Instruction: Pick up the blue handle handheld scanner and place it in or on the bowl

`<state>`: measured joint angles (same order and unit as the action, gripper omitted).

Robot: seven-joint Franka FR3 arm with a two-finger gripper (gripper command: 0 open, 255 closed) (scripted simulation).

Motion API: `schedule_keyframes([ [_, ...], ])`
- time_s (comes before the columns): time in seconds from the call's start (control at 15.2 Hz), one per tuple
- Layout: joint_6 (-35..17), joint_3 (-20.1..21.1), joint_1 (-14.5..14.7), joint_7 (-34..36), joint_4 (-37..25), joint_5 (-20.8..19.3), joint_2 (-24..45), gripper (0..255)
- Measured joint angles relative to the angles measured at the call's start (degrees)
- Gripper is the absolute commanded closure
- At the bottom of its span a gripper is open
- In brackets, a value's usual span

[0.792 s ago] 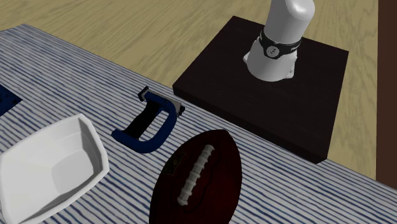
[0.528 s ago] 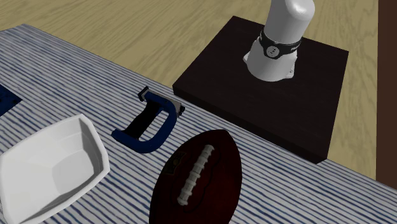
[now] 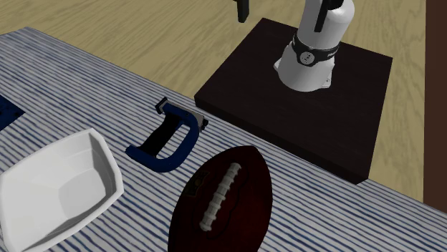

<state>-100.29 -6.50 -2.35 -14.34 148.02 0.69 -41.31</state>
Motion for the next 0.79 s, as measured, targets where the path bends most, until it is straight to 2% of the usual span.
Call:
schedule_keyframes([
  [0.4, -12.9, -3.6, -2.1, -3.9, 4.7, -3.3, 7.5, 0],
  [0.79, -25.8, -7.8, -3.9, -8.2, 6.2, -5.7, 17.8, 0],
])
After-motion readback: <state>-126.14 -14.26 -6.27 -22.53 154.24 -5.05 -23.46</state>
